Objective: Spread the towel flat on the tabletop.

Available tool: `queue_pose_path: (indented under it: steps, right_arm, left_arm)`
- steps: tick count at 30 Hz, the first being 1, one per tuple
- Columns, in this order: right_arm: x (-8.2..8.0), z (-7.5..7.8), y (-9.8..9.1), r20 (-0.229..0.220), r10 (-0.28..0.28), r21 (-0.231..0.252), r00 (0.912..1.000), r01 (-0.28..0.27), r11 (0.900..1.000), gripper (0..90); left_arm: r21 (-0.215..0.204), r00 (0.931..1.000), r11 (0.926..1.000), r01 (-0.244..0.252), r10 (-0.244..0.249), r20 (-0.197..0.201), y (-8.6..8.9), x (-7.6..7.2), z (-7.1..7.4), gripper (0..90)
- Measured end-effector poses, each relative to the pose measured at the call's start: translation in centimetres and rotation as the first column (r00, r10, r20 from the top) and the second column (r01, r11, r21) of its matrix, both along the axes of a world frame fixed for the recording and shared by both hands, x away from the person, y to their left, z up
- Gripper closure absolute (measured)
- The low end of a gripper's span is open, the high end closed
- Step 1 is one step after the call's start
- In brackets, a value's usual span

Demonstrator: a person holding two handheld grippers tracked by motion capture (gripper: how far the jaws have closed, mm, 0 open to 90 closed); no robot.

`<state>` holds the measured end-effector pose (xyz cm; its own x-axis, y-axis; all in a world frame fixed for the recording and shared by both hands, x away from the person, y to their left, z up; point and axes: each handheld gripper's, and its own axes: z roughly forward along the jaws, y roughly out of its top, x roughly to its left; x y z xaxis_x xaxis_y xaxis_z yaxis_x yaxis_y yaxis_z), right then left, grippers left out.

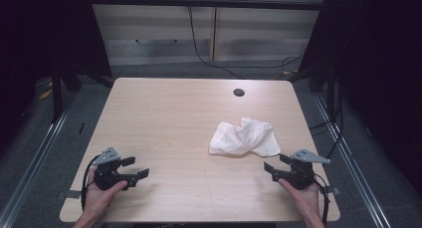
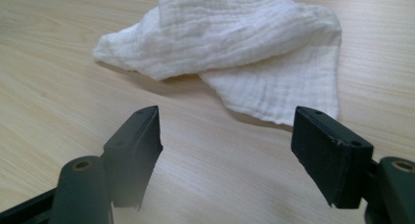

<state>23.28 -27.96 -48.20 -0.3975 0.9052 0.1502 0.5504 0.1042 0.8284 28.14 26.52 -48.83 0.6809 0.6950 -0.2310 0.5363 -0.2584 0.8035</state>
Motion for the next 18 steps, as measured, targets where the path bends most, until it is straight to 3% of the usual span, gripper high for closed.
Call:
queue_pose_path:
  steps: [7, 10, 12, 18]
  right_arm:
    - [0.8, -0.1, 0.3, -0.052, 0.082, -0.001, 0.9953, -0.082, 0.9967, 27.1]
    - [0.8, 0.1, 0.4, -0.072, 0.119, 0.016, 0.9903, -0.118, 0.9929, 32.6]
    - [0.8, 0.2, 0.5, -0.076, 0.145, 0.021, 0.9865, -0.144, 0.9894, 32.6]
    - [1.8, 1.4, 1.2, -0.072, 0.187, 0.004, 0.9797, -0.187, 0.9823, 44.1]
  left_arm:
    - [0.019, 0.9996, 0.9994, 0.029, -0.029, -0.006, -0.4, 0.1, -0.1, 23.9]
    - [0.021, 0.9996, 0.9993, 0.030, -0.030, 0.001, -0.5, 0.0, 0.0, 23.8]
    - [0.023, 0.9998, 0.9995, 0.021, -0.021, 0.000, -0.5, 0.0, -0.1, 23.1]
    - [0.020, 0.9996, 0.9995, 0.026, -0.026, 0.007, -0.5, -0.2, 0.1, 22.9]
